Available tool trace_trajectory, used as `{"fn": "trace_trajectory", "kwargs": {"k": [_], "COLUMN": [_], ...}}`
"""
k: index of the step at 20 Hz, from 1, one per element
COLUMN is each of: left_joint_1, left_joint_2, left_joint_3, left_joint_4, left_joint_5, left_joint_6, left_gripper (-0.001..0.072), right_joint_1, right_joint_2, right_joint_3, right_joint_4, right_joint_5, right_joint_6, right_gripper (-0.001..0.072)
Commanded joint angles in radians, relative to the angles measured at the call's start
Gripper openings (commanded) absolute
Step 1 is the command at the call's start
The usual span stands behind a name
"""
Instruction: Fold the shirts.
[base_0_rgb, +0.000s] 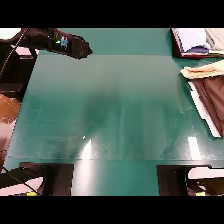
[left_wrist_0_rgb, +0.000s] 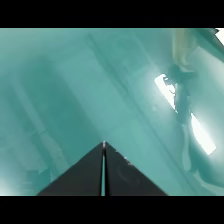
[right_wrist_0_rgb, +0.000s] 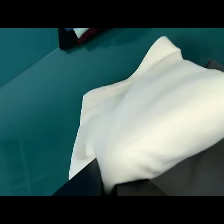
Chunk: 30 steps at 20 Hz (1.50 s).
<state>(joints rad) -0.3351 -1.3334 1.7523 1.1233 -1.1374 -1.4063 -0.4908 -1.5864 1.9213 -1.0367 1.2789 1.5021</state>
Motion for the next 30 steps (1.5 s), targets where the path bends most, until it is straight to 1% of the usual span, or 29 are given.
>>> {"fn": "trace_trajectory", "kwargs": {"k": [1,3,7,11,14,16,19,21,24,25,26,27,28,30], "left_joint_1": [-0.002,-0.002,-0.002,-0.002,-0.002,-0.002,-0.002,-0.002,-0.002,-0.002,-0.002,-0.002,-0.002,-0.002], "left_joint_2": [0.000,0.000,0.000,0.000,0.000,0.000,0.000,0.000,0.000,0.000,0.000,0.000,0.000,0.000], "left_joint_3": [0.000,0.000,0.000,0.000,0.000,0.000,0.000,0.000,0.000,0.000,0.000,0.000,0.000,0.000], "left_joint_4": [-0.001,-0.001,-0.001,-0.001,0.000,-0.001,0.000,0.000,0.000,-0.001,0.000,0.000,-0.001,-0.001], "left_joint_5": [0.001,0.001,0.000,0.000,0.000,-0.001,0.000,0.000,-0.001,-0.001,-0.001,-0.001,-0.001,0.000], "left_joint_6": [0.000,0.000,0.000,0.000,0.001,0.001,0.002,0.002,0.019,0.019,0.020,0.020,0.019,0.019], "left_gripper": [0.0026,0.0026,0.0027,0.0026,0.0027,0.0027,0.0026,0.0027,0.0027,0.0027,0.0027,0.0027,0.0027,0.0027], "right_joint_1": [-0.019,-0.018,-0.035,-0.092,-0.162,-0.203,-0.266,-0.315,-0.393,-0.414,-0.431,-0.442,-0.447,-0.434], "right_joint_2": [0.003,0.019,0.140,0.209,0.261,0.303,0.374,0.417,0.462,0.467,0.465,0.464,0.463,0.463], "right_joint_3": [0.111,0.166,0.045,-0.044,-0.172,-0.280,-0.450,-0.560,-0.698,-0.728,-0.749,-0.764,-0.765,-0.731], "right_joint_4": [-0.002,-0.003,-0.005,-0.014,-0.024,-0.123,-0.262,-0.304,-0.327,-0.325,-0.325,-0.324,-0.323,-0.272], "right_joint_5": [-0.010,-0.006,-0.059,0.032,0.111,0.142,0.146,0.143,0.124,0.115,0.118,0.118,0.120,0.119], "right_joint_6": [-0.003,-0.002,-0.003,-0.005,-0.021,-0.021,-0.021,-0.021,-0.023,-0.022,-0.022,-0.022,-0.022,-0.022], "right_gripper": [0.0011,0.0011,0.0011,0.0011,0.0011,0.0011,0.0012,0.0012,0.0014,0.0103,0.0402,0.0637,0.0666,0.0665]}}
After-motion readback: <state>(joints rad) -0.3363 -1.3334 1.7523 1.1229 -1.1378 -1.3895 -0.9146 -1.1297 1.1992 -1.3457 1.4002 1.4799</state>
